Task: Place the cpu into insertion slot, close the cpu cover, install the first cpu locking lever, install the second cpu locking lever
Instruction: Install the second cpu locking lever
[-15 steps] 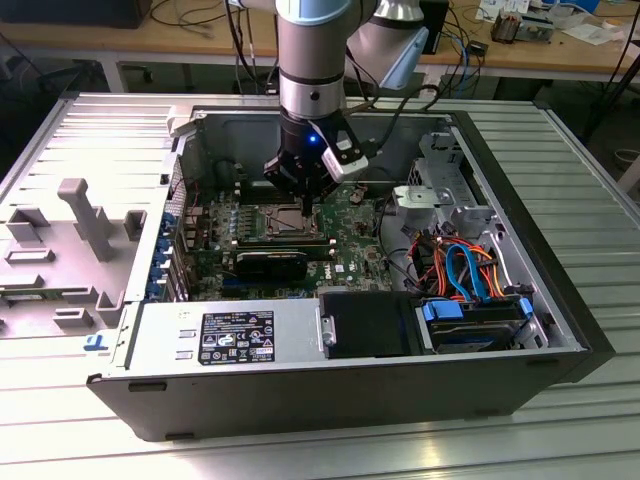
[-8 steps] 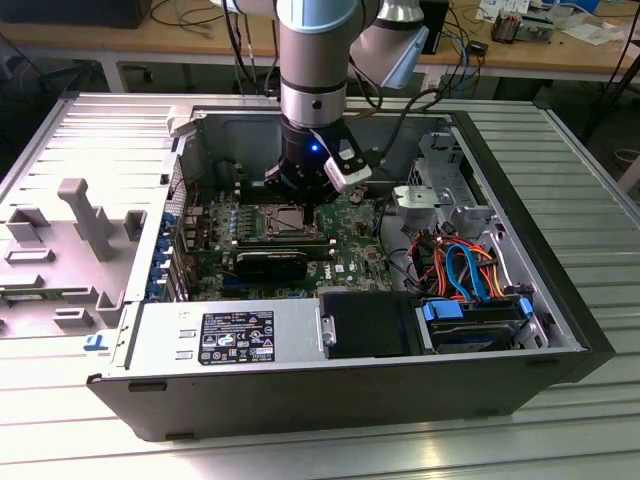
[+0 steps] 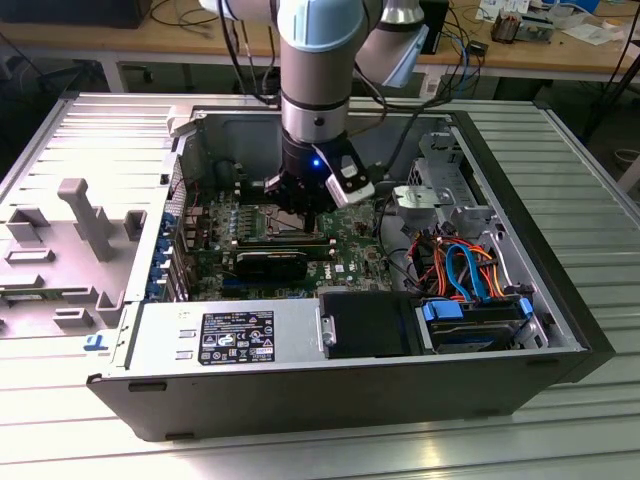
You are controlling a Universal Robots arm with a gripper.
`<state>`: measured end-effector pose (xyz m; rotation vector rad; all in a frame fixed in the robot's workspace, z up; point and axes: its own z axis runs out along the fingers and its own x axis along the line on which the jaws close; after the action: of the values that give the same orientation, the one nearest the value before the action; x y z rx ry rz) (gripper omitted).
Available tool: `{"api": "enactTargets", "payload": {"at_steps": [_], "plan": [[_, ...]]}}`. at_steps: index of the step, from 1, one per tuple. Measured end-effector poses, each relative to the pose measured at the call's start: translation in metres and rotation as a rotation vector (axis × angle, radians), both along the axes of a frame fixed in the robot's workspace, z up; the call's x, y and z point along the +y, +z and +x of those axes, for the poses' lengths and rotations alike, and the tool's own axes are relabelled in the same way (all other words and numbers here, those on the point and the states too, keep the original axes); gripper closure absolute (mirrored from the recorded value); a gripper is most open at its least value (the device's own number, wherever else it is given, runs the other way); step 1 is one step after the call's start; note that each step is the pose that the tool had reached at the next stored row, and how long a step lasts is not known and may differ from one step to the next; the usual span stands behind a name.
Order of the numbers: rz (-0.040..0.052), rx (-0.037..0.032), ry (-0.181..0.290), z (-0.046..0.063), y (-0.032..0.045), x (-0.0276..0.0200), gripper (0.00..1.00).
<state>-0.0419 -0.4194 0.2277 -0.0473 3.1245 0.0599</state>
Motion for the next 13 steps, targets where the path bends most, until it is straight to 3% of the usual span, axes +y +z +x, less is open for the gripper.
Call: {"api": "enactTargets", "payload": {"at_steps": [4, 5, 6, 7, 9, 10, 13], "plan": [[0.0303, 0.0, 0.0, 0.0, 0.0, -0.0118, 0.89], [0.0524, 0.0, 0.0, 0.0, 0.0, -0.0156, 0.89], [0.083, 0.0001, 0.0, 0.0, 0.0, -0.0175, 0.89], [0.101, 0.0, 0.0, 0.0, 0.0, -0.0183, 0.89], [0.159, 0.0, 0.0, -0.002, 0.0, -0.021, 0.89], [0.1708, 0.0, 0.0, -0.003, -0.0001, -0.022, 0.89], [0.183, 0.0002, 0.002, -0.007, -0.0003, -0.0259, 0.89]]}}
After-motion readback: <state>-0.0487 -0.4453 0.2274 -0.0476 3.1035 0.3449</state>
